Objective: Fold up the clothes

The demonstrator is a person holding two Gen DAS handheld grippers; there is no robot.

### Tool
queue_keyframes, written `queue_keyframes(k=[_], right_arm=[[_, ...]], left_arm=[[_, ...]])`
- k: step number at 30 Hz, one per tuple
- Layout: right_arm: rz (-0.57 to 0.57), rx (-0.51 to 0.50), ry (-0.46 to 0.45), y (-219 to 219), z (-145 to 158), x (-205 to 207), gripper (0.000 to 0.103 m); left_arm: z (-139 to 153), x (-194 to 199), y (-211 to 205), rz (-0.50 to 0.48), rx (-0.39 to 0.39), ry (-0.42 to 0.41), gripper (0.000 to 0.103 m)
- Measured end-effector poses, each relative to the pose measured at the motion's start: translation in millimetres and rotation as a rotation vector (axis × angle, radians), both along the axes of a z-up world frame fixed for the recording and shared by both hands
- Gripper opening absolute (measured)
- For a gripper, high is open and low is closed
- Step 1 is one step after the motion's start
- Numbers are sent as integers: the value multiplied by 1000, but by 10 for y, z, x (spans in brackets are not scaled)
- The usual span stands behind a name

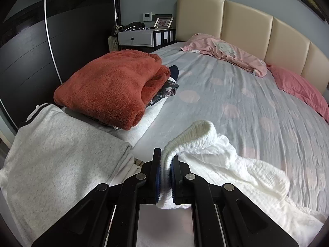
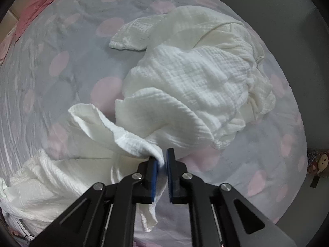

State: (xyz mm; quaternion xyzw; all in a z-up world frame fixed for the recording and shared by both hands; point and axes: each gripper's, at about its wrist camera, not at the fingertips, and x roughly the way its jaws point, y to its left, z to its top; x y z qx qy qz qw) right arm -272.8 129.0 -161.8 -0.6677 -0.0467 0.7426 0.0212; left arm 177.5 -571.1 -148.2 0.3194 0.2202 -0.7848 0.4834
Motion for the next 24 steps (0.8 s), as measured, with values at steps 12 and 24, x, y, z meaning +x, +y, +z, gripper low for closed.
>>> queue_keyframes(k=[12,24], right_arm=[[316,-53,-36,-743,-48,488,27],[81,-62,-271,-499,-882,647,35]], left_arm=[[-24,34,-3,-8,38,24,8],[-45,79,-20,-21,74,50,8]])
